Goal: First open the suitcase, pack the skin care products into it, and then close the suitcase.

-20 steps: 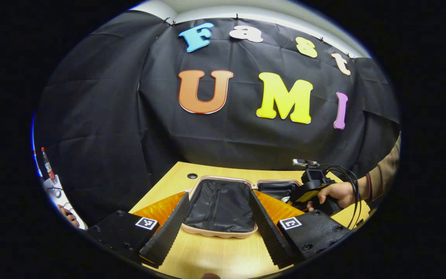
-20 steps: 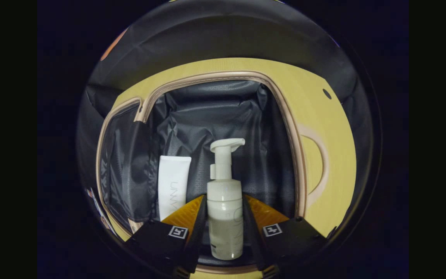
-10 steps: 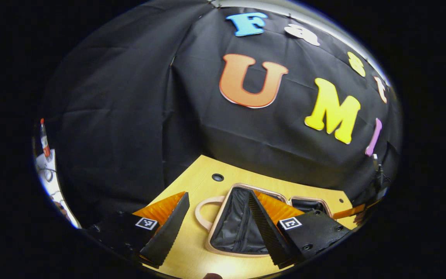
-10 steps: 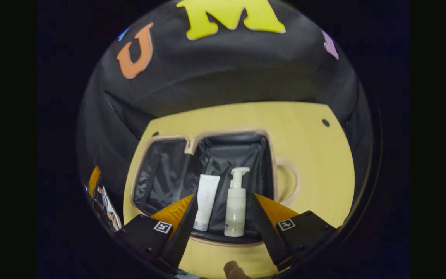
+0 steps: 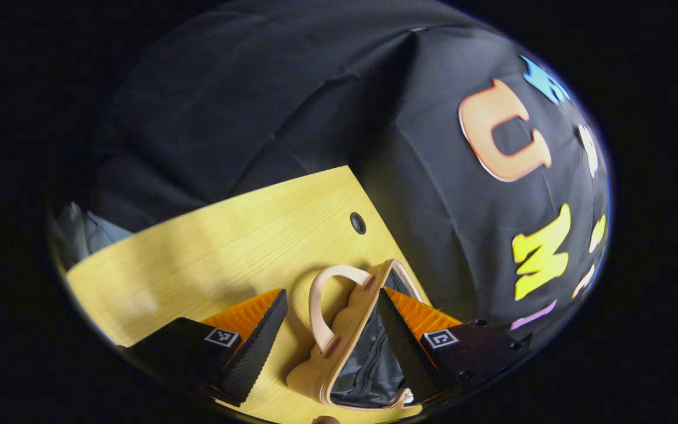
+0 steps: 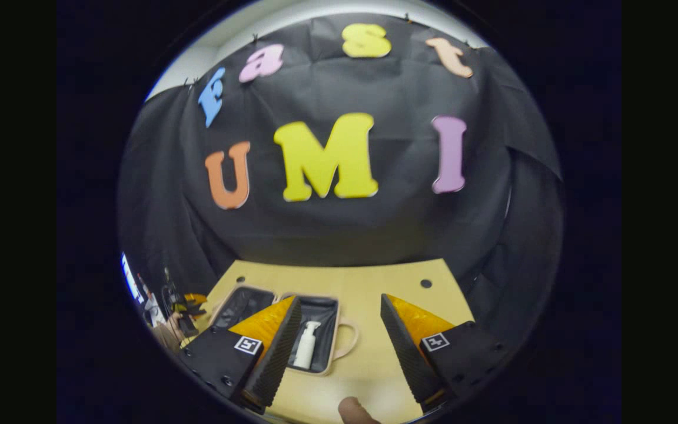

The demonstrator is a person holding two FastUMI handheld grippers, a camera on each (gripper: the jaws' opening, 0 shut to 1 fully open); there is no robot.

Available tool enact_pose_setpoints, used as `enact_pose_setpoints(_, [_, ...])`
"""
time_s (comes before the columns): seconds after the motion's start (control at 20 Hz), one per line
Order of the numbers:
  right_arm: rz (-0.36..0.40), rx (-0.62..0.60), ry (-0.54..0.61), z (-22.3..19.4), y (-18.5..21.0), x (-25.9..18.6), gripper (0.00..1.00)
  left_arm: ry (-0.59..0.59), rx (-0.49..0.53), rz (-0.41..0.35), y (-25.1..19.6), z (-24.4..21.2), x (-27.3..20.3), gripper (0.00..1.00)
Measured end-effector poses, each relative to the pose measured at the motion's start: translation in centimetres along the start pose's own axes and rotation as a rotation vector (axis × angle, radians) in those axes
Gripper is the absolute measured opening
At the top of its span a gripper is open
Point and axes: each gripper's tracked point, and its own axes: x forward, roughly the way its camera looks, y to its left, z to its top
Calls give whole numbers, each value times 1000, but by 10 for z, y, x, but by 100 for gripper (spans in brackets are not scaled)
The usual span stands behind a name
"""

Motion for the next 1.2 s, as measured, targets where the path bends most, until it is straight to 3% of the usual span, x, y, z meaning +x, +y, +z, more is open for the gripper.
enact_pose_setpoints(0.1, [-58, 21, -33, 12, -25, -25, 80, 29, -44, 53, 23, -11, 11, 98])
enact_pose_setpoints(0.2, [-84, 8, -56, 24, -39, -46, 80, 31, -110, 33, 25, -13, 24, 97])
enact_pose_setpoints(0.25, [-113, -11, -75, 33, -51, -52, 80, 23, -139, 18, 22, -12, 30, 82])
enact_pose_setpoints(0.3, [-136, -18, -89, 44, -59, -60, 76, 32, -148, 26, 22, -13, 33, 100])
enact_pose_setpoints(0.35, [-157, -21, -92, 47, -65, -66, 77, 41, -141, 40, 24, -16, 34, 85])
enact_pose_setpoints(0.4, [-176, -22, -93, 50, -71, -71, 80, 47, -132, 58, 26, -19, 40, 86])
enact_pose_setpoints(0.45, [-196, -21, -91, 52, -79, -74, 80, 44, -130, 78, 28, -19, 43, 55])
enact_pose_setpoints(0.55, [-237, -20, -95, 55, -95, -83, 80, 41, -160, 77, 21, -19, 49, 25])
enact_pose_setpoints(0.6, [-253, -25, -99, 56, -101, -89, 80, 51, -163, 91, 25, -23, 49, 20])
enact_pose_setpoints(0.9, [-309, 3, -73, 38, -123, -108, 77, 8, -130, 53, 8, -12, 43, 9])
enact_pose_setpoints(1.2, [-294, -8, -128, 45, -144, -121, 80, -59, 90, 99, -42, 7, 15, 5])
